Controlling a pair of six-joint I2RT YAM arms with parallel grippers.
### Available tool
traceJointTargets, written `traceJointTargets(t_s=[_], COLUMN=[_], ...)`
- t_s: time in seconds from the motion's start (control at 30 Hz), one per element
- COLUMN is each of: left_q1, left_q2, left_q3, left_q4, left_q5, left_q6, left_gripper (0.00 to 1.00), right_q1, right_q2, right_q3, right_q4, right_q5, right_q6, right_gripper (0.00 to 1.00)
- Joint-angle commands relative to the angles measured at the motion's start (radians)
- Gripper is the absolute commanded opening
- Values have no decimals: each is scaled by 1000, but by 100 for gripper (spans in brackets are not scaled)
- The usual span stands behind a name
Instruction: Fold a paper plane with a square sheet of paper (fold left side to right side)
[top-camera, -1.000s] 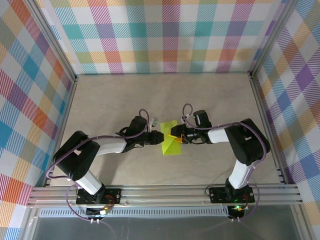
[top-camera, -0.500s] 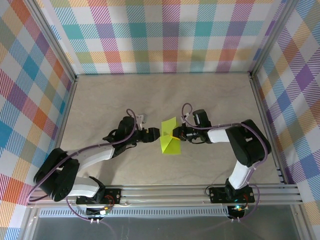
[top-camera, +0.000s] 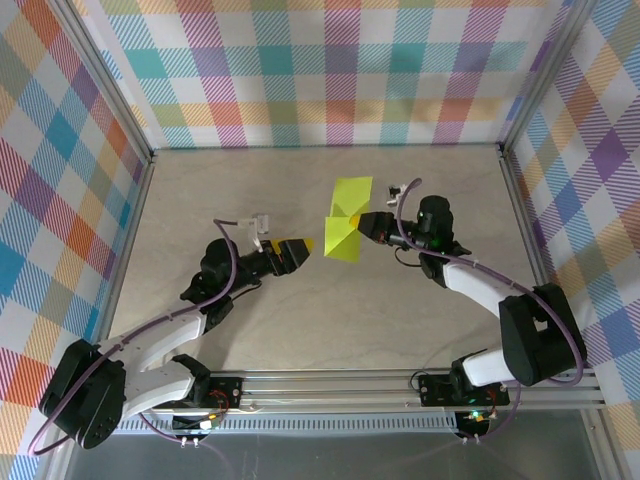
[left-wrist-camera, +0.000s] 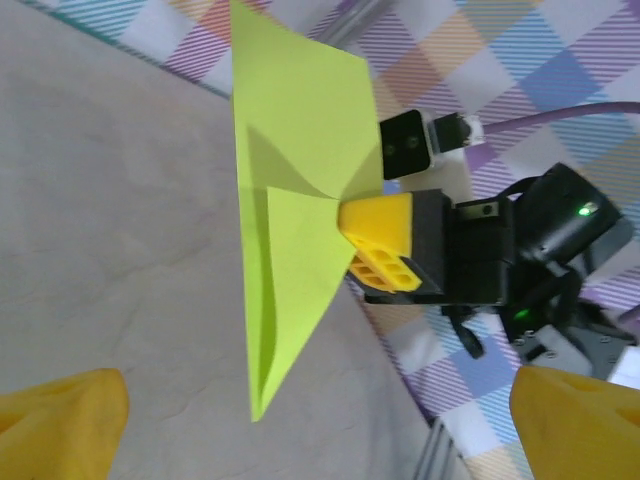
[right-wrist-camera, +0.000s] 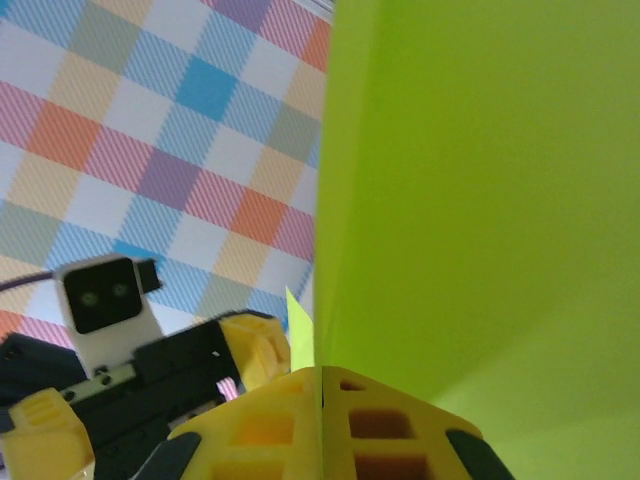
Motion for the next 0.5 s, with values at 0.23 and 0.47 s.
traceJointTargets(t_s=[0.23, 0.47], left_q1=[-51, -81], left_q2=[188, 270], left_q3=[85, 147], left_q4=[277, 321], left_q5=[87, 94], left_q6=[-96, -101], left_gripper=[93, 81], right_q1=[27, 50], right_q2=[-19, -7], right_q3=[16, -2], right_q4=[212, 234], right_q5=[7, 31], right_q6=[235, 267], right_gripper=[0, 0])
